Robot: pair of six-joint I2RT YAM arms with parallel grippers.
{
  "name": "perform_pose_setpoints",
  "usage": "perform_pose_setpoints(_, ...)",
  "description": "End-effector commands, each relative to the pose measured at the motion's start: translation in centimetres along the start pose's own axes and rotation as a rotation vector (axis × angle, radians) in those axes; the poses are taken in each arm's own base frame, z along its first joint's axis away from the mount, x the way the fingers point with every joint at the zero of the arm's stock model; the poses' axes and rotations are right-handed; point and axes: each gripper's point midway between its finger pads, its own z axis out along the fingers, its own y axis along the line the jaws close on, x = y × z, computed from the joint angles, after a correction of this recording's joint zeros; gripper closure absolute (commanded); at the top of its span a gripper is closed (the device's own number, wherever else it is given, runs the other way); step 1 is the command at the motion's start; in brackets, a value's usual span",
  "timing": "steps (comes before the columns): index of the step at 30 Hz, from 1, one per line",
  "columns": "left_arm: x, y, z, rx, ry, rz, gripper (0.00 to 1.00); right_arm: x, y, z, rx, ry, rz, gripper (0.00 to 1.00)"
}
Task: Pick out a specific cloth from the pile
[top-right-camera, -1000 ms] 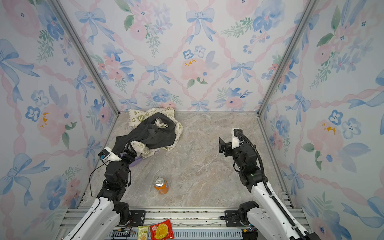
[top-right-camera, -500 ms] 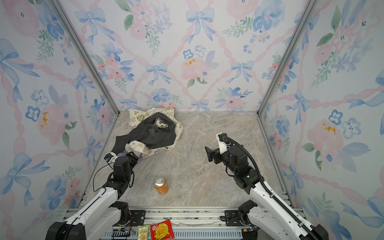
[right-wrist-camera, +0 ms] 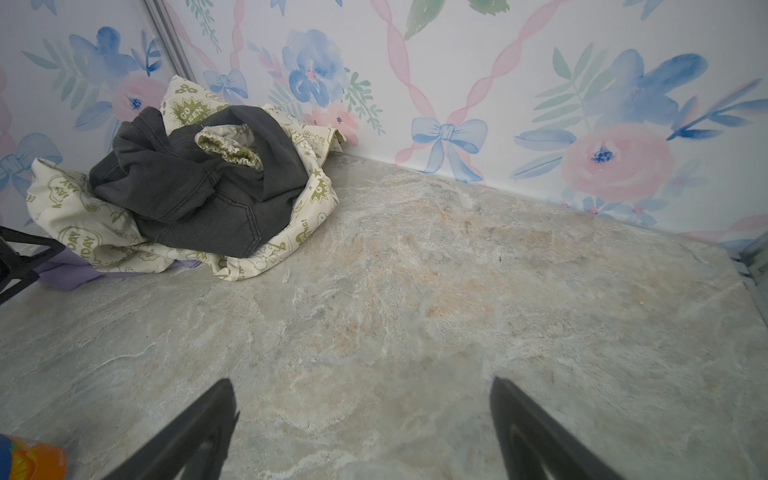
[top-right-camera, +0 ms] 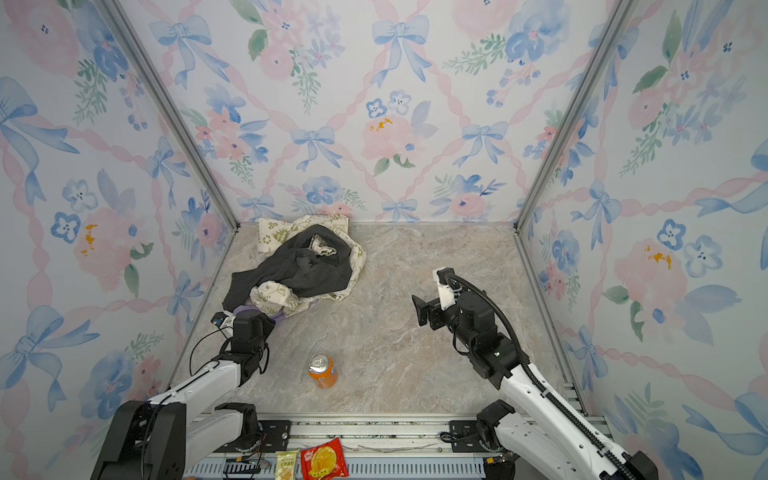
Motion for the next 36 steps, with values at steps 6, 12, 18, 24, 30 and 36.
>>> perform_pose_setpoints(6, 0.0, -1.4, 1.4, 0.028, 0.029, -0.007, 0.41, -1.3, 0.0, -1.2, 0.012, -0.024, -0.016, 0.03)
perform_pose_setpoints(12, 0.6, -1.4, 2.6, 0.007, 0.059, -0.008, 0.54, -1.3, -0.3, -1.7, 0.023, -0.024, -0.024, 0.03)
perform_pose_setpoints(18, 1.1, -1.3, 3.1, 0.005, 0.076, -0.005, 0.76, -1.1, -0.5, -1.9, 0.037, -0.021, -0.036, 0.03)
perform_pose_setpoints(24, 0.3, -2.1, 2.7, 0.032, 0.059, -0.011, 0.97, -0.9, -0.7, -2.1, 0.046, -0.016, -0.043, 0.03)
perform_pose_setpoints(30, -1.0, -3.6, 1.7, 0.092, 0.027, -0.036, 1.0, -0.9, -0.9, -2.2, 0.052, -0.021, -0.044, 0.03)
perform_pose_setpoints(36, -2.8, -6.1, 0.6, 0.163, 0.004, -0.07, 1.0, -1.0, -1.0, -2.5, 0.056, -0.027, -0.045, 0.03)
